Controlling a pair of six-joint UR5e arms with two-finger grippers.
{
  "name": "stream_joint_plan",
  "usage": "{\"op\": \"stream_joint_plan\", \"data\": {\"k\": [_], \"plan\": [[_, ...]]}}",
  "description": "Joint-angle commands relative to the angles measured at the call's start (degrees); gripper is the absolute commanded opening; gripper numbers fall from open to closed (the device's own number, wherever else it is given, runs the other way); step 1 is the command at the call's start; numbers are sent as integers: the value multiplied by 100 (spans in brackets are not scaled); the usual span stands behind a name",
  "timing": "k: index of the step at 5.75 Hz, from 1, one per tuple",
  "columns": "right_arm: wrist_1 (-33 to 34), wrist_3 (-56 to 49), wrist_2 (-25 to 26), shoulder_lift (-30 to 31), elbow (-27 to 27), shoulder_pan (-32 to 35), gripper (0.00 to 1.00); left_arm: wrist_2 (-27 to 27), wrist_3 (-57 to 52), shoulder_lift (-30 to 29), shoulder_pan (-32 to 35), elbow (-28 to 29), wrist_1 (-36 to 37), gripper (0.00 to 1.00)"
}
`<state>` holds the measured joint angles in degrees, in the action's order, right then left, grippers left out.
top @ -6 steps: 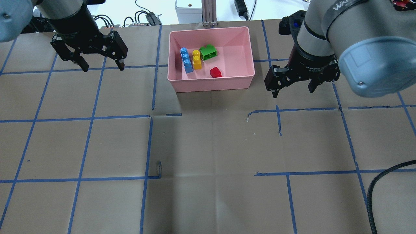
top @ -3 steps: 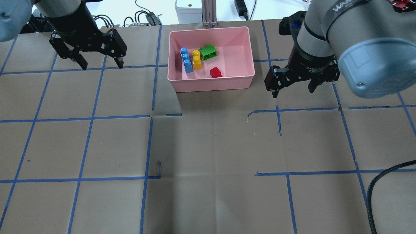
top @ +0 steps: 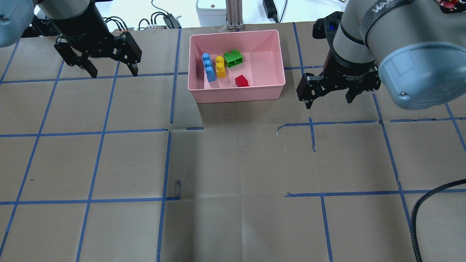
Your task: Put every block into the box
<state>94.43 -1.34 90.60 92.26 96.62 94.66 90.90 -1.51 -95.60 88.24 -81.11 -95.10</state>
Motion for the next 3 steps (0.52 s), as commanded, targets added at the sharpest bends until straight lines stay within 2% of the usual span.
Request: {"op": "stream_joint_plan", "data": {"k": [1,3], "plan": [[5,-7,-16,-6,-3,0,100,-11,28,41,0,-19,0,99],[14,11,10,-15,15,0,100,-20,45,41,0,-19,0,99]]}}
